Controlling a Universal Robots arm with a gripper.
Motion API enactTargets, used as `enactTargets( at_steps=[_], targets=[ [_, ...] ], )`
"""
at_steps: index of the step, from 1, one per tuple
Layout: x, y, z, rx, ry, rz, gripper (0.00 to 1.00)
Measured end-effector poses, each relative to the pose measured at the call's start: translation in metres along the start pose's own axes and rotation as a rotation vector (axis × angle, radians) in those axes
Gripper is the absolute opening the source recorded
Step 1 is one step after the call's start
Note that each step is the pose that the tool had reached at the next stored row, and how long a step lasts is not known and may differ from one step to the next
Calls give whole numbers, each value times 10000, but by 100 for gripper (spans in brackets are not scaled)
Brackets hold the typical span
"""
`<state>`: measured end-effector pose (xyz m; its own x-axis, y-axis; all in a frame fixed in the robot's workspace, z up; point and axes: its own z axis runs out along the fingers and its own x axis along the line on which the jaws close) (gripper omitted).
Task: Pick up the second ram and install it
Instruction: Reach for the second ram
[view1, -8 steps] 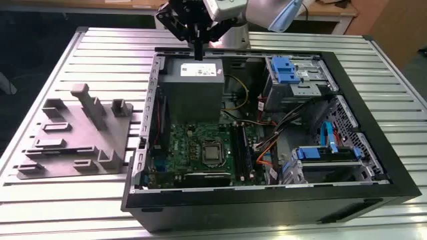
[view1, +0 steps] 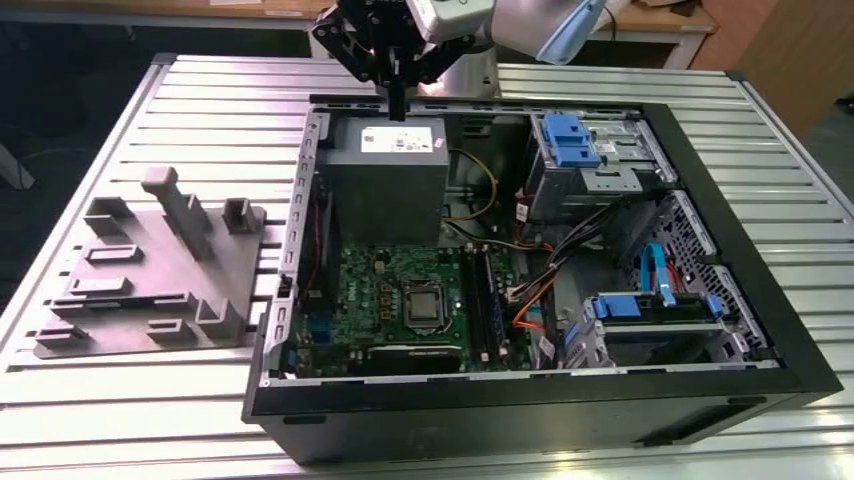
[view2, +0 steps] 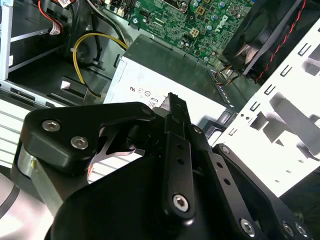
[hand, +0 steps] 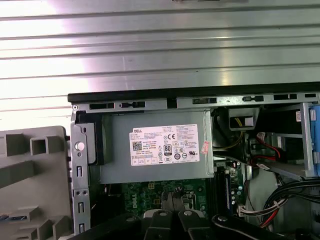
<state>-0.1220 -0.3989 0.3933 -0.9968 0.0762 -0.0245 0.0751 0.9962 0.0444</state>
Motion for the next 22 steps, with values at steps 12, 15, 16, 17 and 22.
enactTargets(
  at_steps=[12, 15, 16, 17, 22],
  targets=[
    [113, -8, -3, 0, -1, 1, 10],
    [154, -11, -4, -1, 0, 1, 10],
    [170, -13, -5, 0, 0, 0, 10],
    [188, -14, -5, 0, -1, 0, 10],
    [279, -21, -8, 0, -2, 0, 10]
  ],
)
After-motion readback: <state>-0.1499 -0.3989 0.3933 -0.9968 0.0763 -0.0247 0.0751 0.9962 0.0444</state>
